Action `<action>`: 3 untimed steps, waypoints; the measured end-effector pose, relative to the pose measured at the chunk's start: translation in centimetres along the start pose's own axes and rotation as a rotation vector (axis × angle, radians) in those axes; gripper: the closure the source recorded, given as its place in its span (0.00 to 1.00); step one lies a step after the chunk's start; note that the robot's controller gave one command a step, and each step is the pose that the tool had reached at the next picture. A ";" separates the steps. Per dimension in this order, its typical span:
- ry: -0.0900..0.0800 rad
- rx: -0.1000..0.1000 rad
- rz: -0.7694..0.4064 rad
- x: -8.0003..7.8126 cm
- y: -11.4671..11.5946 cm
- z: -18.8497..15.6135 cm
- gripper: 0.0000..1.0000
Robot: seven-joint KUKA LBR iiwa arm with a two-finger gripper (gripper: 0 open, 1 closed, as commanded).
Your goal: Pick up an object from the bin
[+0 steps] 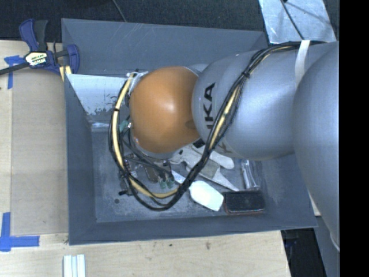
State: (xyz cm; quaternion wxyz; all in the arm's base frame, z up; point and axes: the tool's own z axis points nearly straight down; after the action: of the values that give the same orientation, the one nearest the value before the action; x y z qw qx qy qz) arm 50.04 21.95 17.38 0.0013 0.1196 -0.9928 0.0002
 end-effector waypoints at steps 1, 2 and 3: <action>-0.007 -0.002 0.153 -1.7 -3.3 0.0 1.00; -0.006 0.001 0.163 -1.2 -4.3 0.4 1.00; -0.006 -0.002 0.290 -3.0 -4.4 2.1 1.00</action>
Offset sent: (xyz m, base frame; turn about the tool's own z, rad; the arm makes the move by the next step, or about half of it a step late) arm -0.0021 -0.0255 -0.0097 0.3039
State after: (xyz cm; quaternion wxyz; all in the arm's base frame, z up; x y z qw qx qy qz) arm 53.96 18.34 15.30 -0.0015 -0.0252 -0.9997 -0.0011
